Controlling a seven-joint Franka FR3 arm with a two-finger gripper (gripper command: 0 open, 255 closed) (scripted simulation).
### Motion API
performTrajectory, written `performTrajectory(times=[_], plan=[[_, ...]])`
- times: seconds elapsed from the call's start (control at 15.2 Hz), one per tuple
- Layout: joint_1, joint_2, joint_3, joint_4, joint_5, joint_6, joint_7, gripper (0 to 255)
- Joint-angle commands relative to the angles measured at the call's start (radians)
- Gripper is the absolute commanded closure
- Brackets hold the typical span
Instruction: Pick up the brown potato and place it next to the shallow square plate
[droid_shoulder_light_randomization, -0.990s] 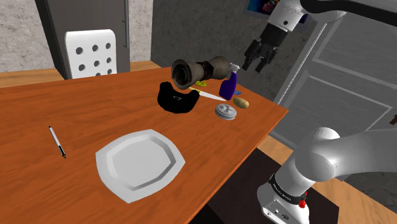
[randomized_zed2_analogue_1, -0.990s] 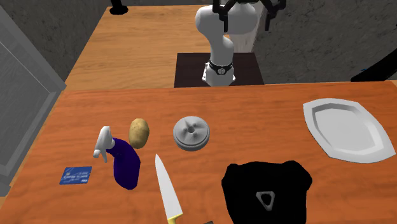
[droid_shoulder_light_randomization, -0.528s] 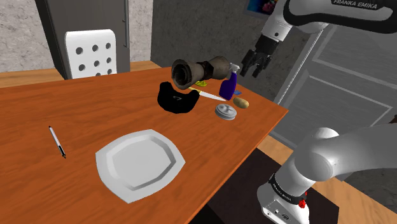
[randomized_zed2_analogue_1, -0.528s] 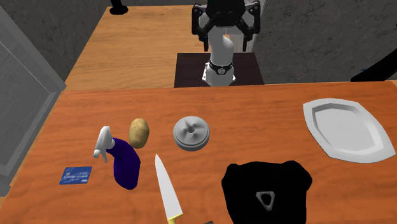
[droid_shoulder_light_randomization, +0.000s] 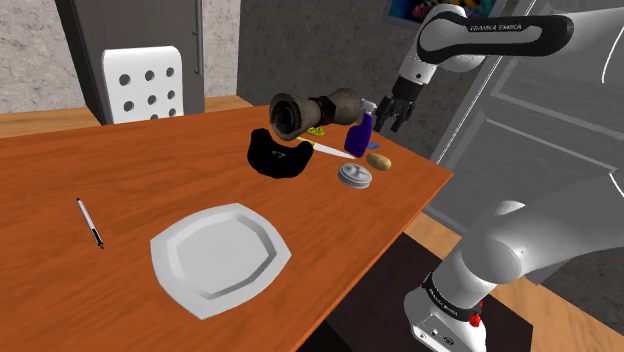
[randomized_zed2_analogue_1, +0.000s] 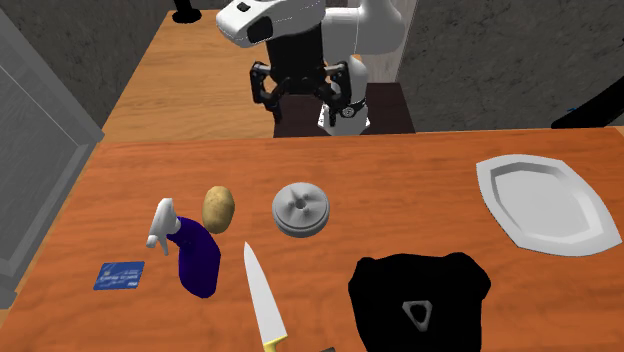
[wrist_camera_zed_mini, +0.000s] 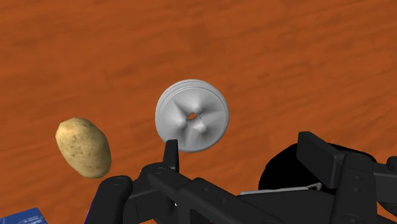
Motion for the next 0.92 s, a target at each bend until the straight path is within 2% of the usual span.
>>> performTrajectory(times=[0.0,0.4,0.86], plan=[[-0.004,0.058,-0.031,0.011,-0.006,0.032,-0.040,0],[-0.017,0.253,-0.121,0.076,0.002,0.114,-0.166,0],[-0.045,0.516,-0.200,0.203,0.067,0.182,-0.326,0]])
